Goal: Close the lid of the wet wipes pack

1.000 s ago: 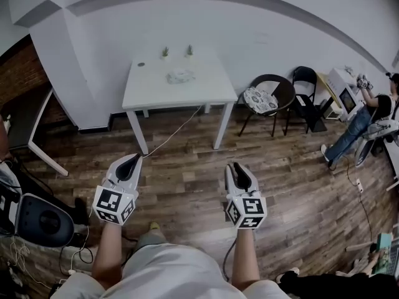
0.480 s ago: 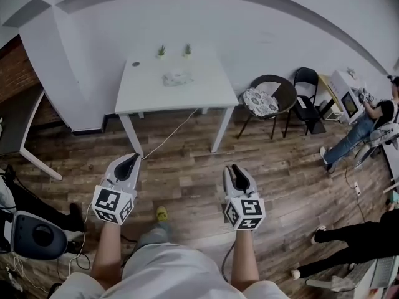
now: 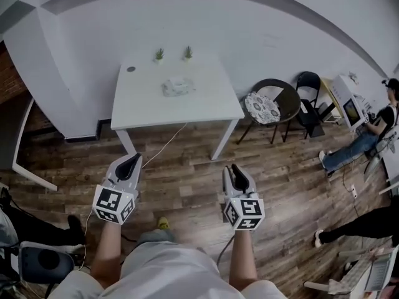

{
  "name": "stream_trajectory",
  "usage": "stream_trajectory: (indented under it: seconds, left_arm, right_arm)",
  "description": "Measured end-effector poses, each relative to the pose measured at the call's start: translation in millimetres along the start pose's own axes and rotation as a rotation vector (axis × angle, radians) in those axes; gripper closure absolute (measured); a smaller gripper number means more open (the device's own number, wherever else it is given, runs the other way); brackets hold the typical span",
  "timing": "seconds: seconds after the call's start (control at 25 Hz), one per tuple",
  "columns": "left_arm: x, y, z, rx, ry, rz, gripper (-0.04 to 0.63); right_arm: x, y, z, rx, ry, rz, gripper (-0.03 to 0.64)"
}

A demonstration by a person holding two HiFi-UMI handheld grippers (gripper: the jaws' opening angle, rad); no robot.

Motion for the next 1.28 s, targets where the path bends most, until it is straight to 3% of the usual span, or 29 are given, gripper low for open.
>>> stream_trajectory:
  seconds: [0.24,0.68,1.28]
  left_arm:
    - [-55,47,7,0.001,-0.005,-0.037,0.589]
    - [-104,123,17,-0.014,-0.016,-0.042,0.589]
    - [-148,295,31,-0.108,-0.055,0.022,0.589]
  right_arm:
    - [-10,60,27,0.001,0.017,-0.025,0.517]
    - [12,147,57,-0.014,0.022,-0.013,0.518]
    - [110,315,102,-0.063,-0.005,0.084,0.517]
Point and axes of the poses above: the fingertips, and each gripper's own axes: y forward along the fingers, x to its right, z out of its top, the point moved 2 cm from there along -y, backward along the fingers, and after that the axes turned 14 degrees about -x, right-handed, at the moved point
